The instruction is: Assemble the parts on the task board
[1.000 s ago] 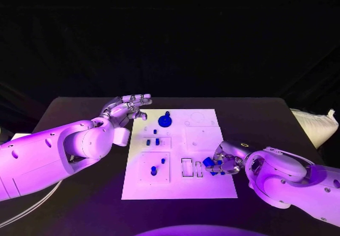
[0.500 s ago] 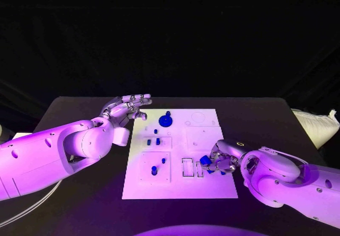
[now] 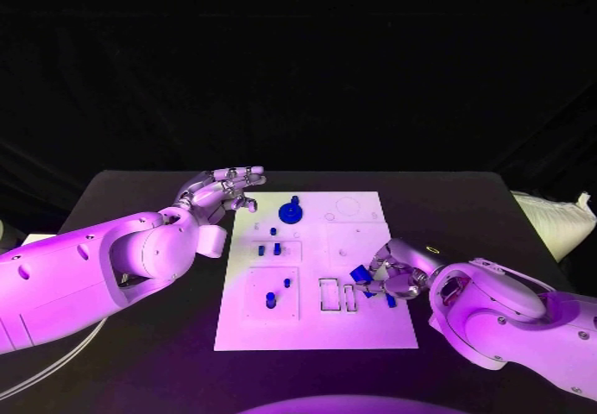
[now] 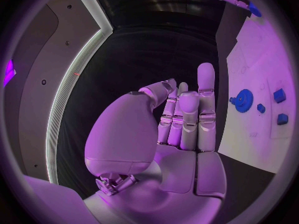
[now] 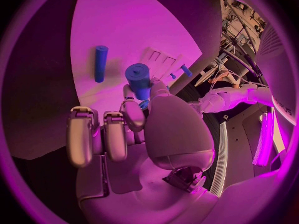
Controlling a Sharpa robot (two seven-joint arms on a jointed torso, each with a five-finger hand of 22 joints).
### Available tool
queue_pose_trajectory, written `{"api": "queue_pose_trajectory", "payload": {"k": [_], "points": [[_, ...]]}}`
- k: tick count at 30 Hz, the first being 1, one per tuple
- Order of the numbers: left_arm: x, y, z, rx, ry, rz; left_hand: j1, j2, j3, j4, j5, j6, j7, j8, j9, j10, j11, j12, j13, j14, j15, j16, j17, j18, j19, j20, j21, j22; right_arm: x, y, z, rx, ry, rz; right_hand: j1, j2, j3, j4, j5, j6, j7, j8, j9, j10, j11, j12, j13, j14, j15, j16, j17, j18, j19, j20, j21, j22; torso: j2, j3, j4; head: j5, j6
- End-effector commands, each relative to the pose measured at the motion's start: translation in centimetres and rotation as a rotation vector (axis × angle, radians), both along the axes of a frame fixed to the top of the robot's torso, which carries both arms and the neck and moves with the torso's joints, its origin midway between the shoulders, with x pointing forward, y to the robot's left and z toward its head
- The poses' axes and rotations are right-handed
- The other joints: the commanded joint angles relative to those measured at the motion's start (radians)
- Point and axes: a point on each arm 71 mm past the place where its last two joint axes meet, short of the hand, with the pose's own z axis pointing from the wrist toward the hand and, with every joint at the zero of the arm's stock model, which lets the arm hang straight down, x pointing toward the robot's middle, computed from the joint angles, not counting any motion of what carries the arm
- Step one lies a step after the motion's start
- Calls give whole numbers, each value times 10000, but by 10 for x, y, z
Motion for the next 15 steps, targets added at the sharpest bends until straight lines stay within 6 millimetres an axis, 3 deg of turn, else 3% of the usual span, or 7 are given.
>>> {"api": "queue_pose_trajectory", "payload": {"k": [1, 8, 12, 15], "points": [[-1, -3, 1, -155, -30, -206, -35, 93, -49, -18, -66, -81, 19, 29, -6, -76, 0, 10, -9, -58, 21, 9, -14, 98, -70, -33, -51, -10, -2, 3, 0, 800, 444, -499, 588, 691, 31, 17, 87, 91, -91, 8, 186, 307, -238, 1503, 3044, 904, -66, 70, 1887, -59, 314, -95, 64, 542, 6, 7, 14, 3, 5], [-1, -3, 1, -164, -22, -236, -35, 93, -49, -18, -66, -81, 19, 29, -6, -76, 0, 10, -9, -58, 21, 9, -14, 98, -70, -33, -51, -10, -4, 20, -2, 1146, 1059, -196, 442, 660, -12, 134, 172, 65, -73, 1, 230, 311, -225, 1484, 3056, 906, -60, 75, 1893, -59, 313, -99, 62, 540, 8, -9, 31, -4, -20], [-1, -4, 1, -169, -19, -249, -35, 93, -49, -18, -66, -81, 19, 29, -6, -76, 0, 10, -9, -58, 21, 9, -14, 98, -70, -33, -51, -10, -3, 29, -6, 1107, 1395, 61, 124, 734, -80, 373, 241, 68, -63, 8, 283, 321, -210, 1468, 3072, 905, -44, 74, 1891, -62, 315, -89, 68, 550, 9, 3, 42, 12, -19], [-1, -4, 1, -171, -18, -254, -35, 93, -49, -18, -66, -81, 19, 29, -6, -76, 0, 10, -9, -58, 21, 9, -14, 98, -70, -33, -51, -10, -3, 35, -8, 1067, 1540, 221, -207, 773, -184, 416, 490, 176, -107, 71, 370, 322, -243, 1409, 3058, 906, -64, 81, 1902, -62, 319, -95, 77, 565, 13, 3, 38, 21, -27]]}}
